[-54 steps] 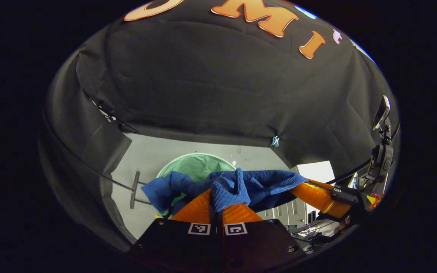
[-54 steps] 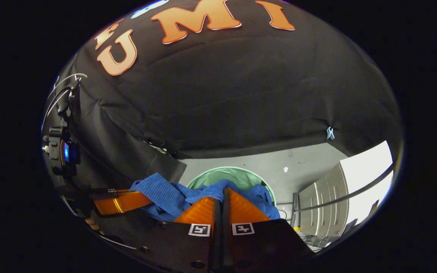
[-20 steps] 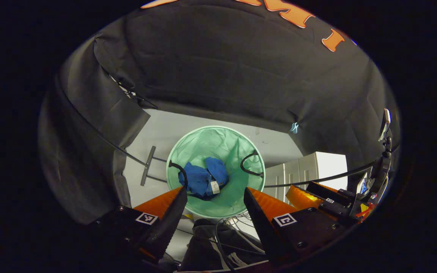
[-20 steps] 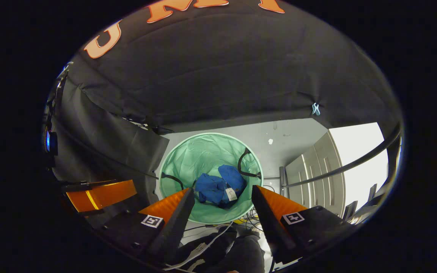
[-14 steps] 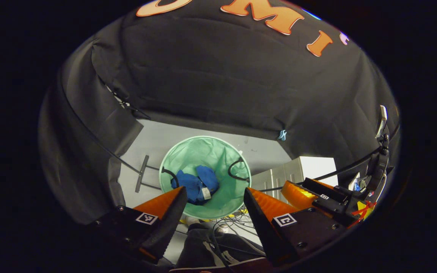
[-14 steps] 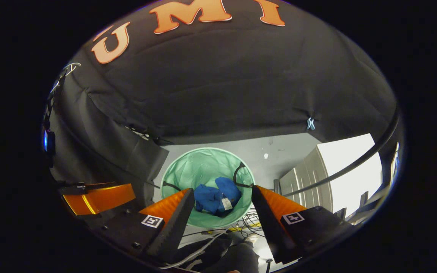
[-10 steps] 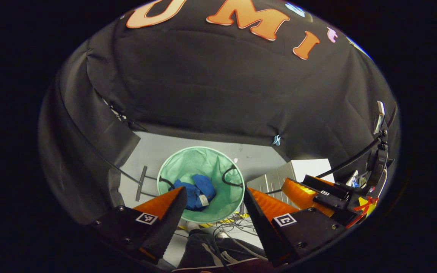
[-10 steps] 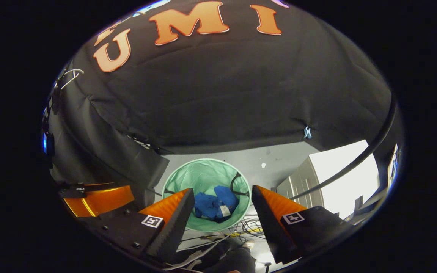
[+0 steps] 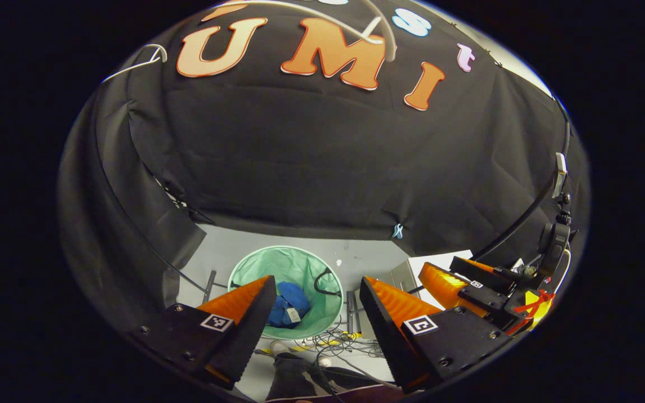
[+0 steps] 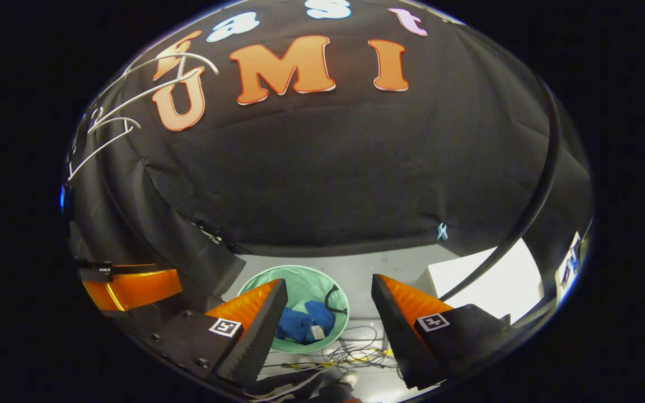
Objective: Grasp the clothes on the hanger with both hands and then place them into the laundry hamper below.
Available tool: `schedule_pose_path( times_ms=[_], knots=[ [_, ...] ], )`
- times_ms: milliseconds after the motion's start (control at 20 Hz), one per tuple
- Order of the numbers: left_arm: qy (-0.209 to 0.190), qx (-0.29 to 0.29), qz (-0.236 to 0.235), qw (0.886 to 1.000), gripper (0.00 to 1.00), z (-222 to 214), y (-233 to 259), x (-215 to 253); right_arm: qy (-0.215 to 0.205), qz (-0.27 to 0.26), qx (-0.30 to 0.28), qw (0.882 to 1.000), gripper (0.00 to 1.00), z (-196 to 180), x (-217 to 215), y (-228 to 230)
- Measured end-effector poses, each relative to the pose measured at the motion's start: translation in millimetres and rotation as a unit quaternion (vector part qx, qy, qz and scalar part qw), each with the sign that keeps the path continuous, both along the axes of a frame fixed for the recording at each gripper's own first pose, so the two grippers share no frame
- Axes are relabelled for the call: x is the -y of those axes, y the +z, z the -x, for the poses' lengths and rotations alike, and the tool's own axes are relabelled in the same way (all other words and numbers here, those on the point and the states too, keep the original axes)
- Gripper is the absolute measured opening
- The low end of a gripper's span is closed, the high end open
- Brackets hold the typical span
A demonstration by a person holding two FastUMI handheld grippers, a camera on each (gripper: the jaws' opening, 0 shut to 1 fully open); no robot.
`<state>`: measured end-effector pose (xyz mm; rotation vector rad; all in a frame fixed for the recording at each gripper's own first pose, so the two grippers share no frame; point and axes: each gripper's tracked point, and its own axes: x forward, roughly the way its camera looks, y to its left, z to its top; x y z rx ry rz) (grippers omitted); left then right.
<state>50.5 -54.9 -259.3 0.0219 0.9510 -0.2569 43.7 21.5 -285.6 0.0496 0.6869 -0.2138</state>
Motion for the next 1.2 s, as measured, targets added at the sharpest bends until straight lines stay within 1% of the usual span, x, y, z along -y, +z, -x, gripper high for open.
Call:
schedule_pose_path(
  times_ms=[150,350,500,650,700,750,800,850,900,950,1150,1200],
  knots=[
    [0.003,0.044,-0.01,0.999,0.96,1.1,24.1,7.4,0.009,-0.007,0.04,0.999,0.99,3.8,-3.0,35.6],
    [0.007,0.096,0.007,0.995,0.96,4.2,67.9,29.7,0.024,0.001,0.099,0.995,0.98,11.5,2.6,85.7],
    [0.014,0.143,0.029,0.989,0.95,8.6,106.2,47.0,0.045,0.02,0.146,0.988,0.98,12.4,2.9,123.8],
    [0.016,0.205,0.033,0.978,0.95,12.8,145.7,51.8,0.059,0.04,0.187,0.98,0.98,26.8,-3.4,168.8],
    [0.014,0.228,0.03,0.973,0.95,16.5,150.2,46.9,0.064,0.047,0.198,0.977,0.98,33.6,-3.8,177.4],
    [0.016,0.248,0.026,0.968,0.97,17.6,152.1,47.3,0.067,0.054,0.207,0.975,0.98,38.6,-3.7,185.1],
    [0.017,0.26,0.024,0.965,0.97,18.6,153.4,49.0,0.069,0.064,0.218,0.971,0.89,42.7,-1.7,193.9],
    [0.017,0.27,0.025,0.962,0.94,20.8,155.2,50.8,0.073,0.074,0.229,0.968,0.89,45.8,1.3,202.0],
    [0.012,0.285,0.028,0.958,0.94,23.3,159.8,53.6,0.074,0.082,0.238,0.965,0.89,48.9,2.0,208.6],
    [0.011,0.295,0.029,0.955,0.91,25.1,163.4,54.1,0.076,0.088,0.248,0.962,0.89,49.5,2.3,215.0],
    [0.012,0.312,0.024,0.95,0.89,30.2,167.1,52.2,0.086,0.093,0.276,0.953,0.89,53.0,-1.4,228.9],
    [0.014,0.317,0.02,0.948,0.91,31.5,169.0,52.2,0.087,0.092,0.277,0.953,0.89,54.4,-2.6,230.0]
  ],
)
